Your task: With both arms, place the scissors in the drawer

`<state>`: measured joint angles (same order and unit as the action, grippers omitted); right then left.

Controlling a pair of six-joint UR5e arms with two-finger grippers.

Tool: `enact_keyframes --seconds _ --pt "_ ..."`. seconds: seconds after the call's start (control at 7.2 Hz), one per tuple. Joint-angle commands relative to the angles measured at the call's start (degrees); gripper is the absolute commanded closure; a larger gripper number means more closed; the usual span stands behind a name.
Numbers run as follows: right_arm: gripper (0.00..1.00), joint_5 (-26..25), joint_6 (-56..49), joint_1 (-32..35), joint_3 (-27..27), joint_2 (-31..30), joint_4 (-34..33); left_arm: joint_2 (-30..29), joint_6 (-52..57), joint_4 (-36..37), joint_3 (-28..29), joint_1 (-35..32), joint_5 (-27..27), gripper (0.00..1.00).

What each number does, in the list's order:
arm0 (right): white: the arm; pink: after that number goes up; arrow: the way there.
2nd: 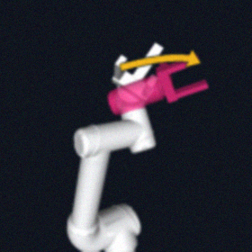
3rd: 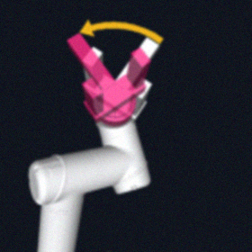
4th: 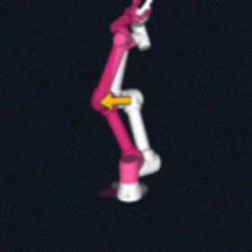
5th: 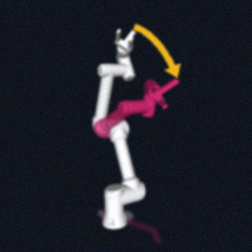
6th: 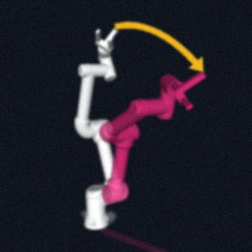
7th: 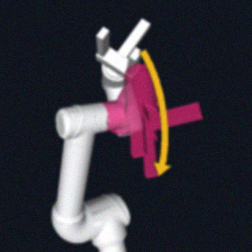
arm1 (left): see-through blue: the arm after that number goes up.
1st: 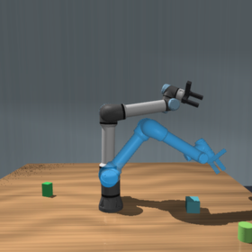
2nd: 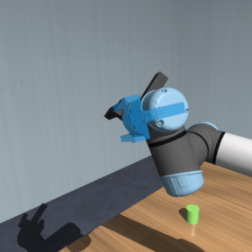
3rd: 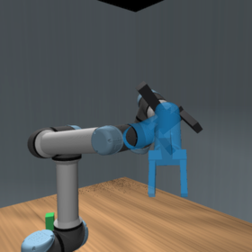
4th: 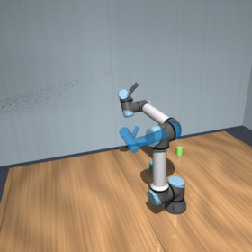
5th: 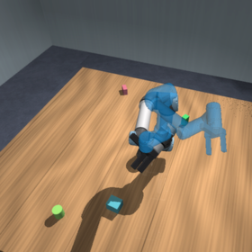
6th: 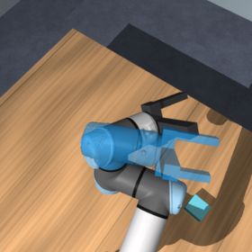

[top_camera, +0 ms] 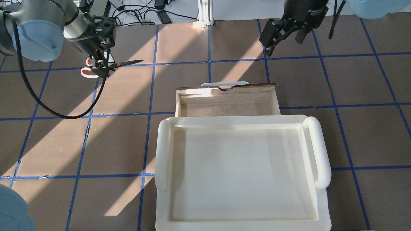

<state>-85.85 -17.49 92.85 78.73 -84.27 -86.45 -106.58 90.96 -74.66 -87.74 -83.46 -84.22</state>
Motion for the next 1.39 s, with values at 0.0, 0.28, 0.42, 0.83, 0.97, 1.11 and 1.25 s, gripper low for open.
enact_keyframes --seconds 0.0,0.28,0.42,0.83,0.97,1.11,1.25 --pt "0.0 -0.3 5.1 0.1 3.2 -8.8 6.4 1.5 -9.5 -1.0 -0.1 -7.7 1.1 1.0" --pt "0.0 -3.0 5.0 -0.2 6.2 -11.9 7.2 1.9 -17.3 -1.0 -0.5 -14.9 1.2 1.0" --pt "0.0 -3.3 5.2 -0.4 6.2 -11.8 4.8 1.9 -20.7 -1.0 -0.9 -18.8 1.2 1.0" --pt "0.0 -2.4 5.0 -0.3 6.2 -9.0 3.5 1.1 -24.2 -1.0 -2.0 -25.5 3.2 1.0" --pt "0.0 -2.5 5.0 -0.3 6.3 -8.5 1.3 1.2 -24.2 -1.0 -3.1 -26.4 4.6 1.0" --pt "0.0 -2.8 5.0 -0.5 6.3 -8.5 1.1 1.3 -24.3 -1.0 -4.0 -26.8 4.8 1.0" --pt "0.0 -2.6 5.0 -0.5 6.3 -8.4 0.9 1.1 -24.3 -1.1 -4.5 -27.4 4.8 1.0"
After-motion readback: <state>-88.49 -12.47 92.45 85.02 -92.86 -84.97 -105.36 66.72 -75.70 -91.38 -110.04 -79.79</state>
